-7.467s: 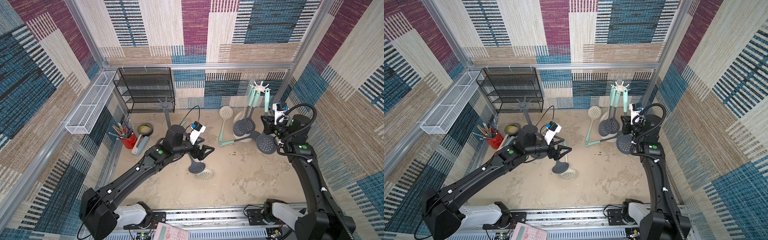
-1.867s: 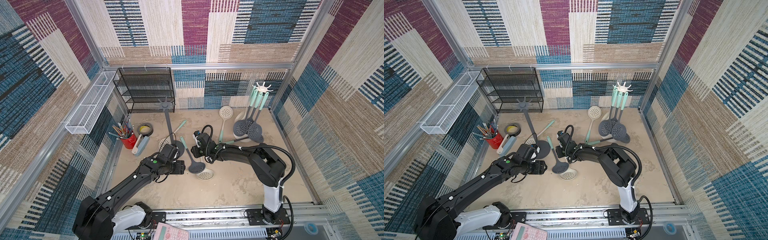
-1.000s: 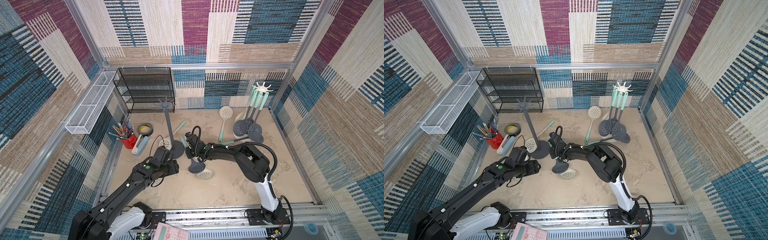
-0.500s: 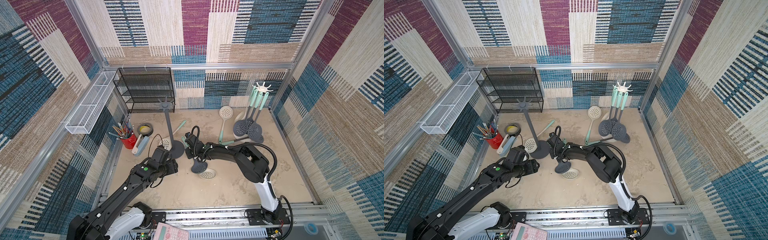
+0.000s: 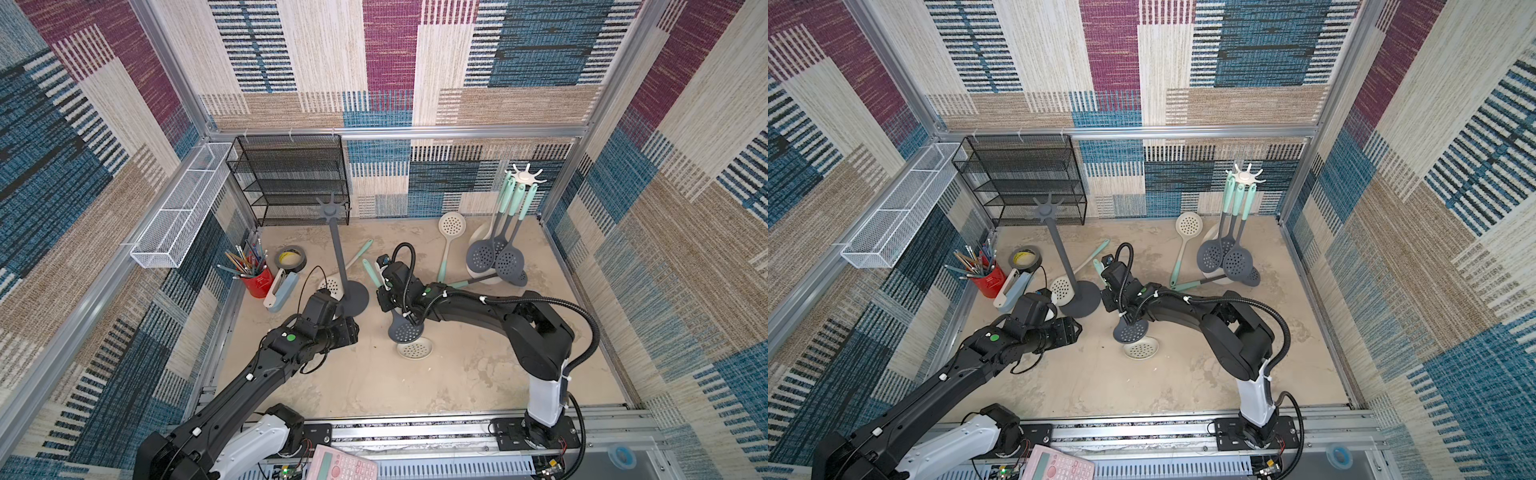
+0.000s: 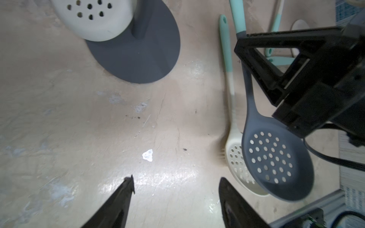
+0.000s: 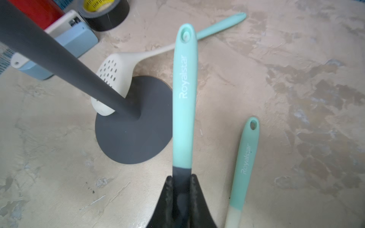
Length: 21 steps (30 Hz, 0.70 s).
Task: Hang the skimmer on the kitchen utensil rack
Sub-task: Pick up the skimmer from the center of the board.
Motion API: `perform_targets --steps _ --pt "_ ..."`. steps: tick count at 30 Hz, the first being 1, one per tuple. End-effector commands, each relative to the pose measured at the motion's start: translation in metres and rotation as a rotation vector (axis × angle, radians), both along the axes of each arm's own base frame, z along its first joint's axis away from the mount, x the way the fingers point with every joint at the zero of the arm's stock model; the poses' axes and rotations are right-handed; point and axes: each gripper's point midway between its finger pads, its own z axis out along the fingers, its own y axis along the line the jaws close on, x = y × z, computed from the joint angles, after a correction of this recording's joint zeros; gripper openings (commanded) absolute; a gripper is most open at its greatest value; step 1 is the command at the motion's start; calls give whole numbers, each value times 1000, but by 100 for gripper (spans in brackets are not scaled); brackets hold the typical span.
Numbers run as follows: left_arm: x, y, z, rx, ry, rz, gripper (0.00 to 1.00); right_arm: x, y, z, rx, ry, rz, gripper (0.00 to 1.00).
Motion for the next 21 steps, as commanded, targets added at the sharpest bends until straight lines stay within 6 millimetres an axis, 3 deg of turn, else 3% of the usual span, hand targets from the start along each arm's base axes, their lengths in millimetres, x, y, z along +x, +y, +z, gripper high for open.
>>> perform_targets --steps 1,11,21 --pt "6 -24 21 -109 -80 -94 70 0 -3 29 71 -100 6 8" --pt "15 -63 69 -355 -250 -218 65 -47 -45 61 194 -239 70 9" --pt "34 -81 116 -502 -451 -235 62 -83 -56 92 321 -326 181 9"
